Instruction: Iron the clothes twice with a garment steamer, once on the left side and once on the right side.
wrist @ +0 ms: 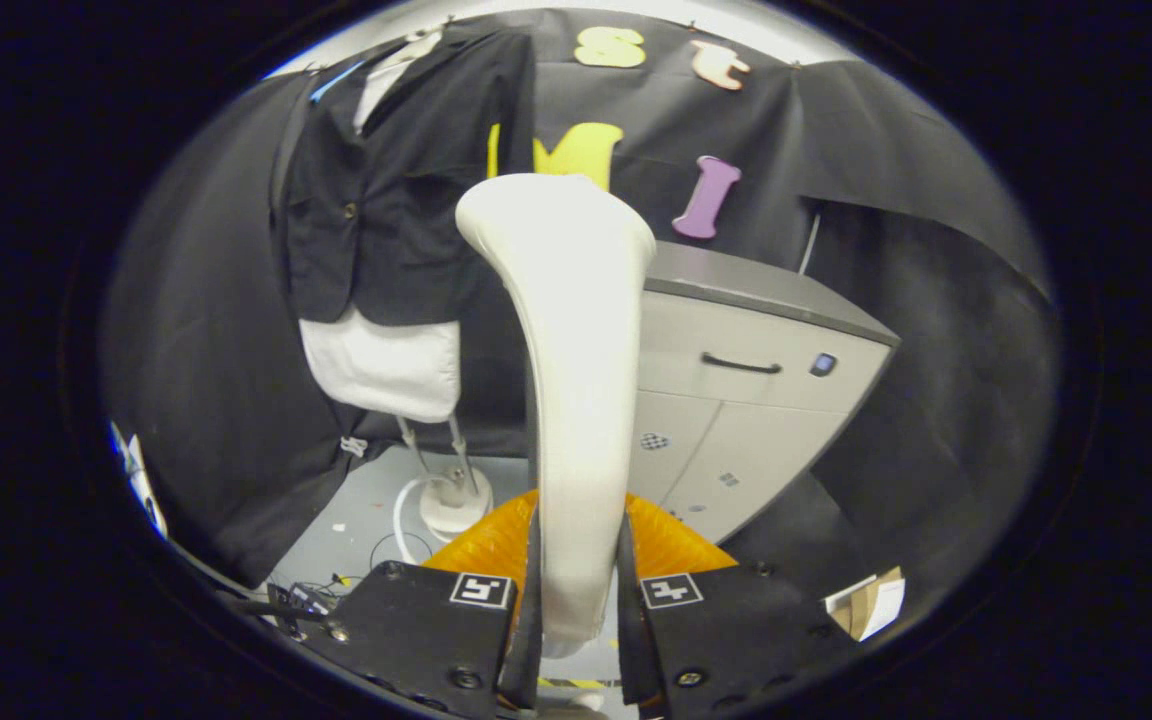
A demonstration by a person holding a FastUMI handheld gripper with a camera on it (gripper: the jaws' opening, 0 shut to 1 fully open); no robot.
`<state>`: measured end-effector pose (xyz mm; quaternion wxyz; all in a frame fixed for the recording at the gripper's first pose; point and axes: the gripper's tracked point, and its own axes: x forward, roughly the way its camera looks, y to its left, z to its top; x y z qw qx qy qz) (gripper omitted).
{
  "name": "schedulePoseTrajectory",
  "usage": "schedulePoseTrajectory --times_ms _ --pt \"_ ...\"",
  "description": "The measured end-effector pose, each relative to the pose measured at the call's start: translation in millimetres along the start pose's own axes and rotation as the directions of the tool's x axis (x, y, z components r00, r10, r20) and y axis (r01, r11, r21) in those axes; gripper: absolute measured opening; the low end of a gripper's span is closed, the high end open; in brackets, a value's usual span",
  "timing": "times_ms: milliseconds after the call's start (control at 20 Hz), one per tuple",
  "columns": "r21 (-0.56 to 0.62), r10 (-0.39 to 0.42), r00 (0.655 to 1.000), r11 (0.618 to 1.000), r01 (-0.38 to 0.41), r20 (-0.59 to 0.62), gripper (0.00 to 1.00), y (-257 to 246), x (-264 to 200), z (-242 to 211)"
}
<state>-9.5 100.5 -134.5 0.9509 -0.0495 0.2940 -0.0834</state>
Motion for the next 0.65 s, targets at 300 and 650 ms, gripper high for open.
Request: schedulePoseTrajectory --times_ms 300,650 --pt "0.100 -0.022 0.999 0.995 0.017 0.048 0.34 -94 -57 -18" --pt "0.149 0.008 0.999 0.989 -0.015 0.049 0.34 -144 -84 -57"
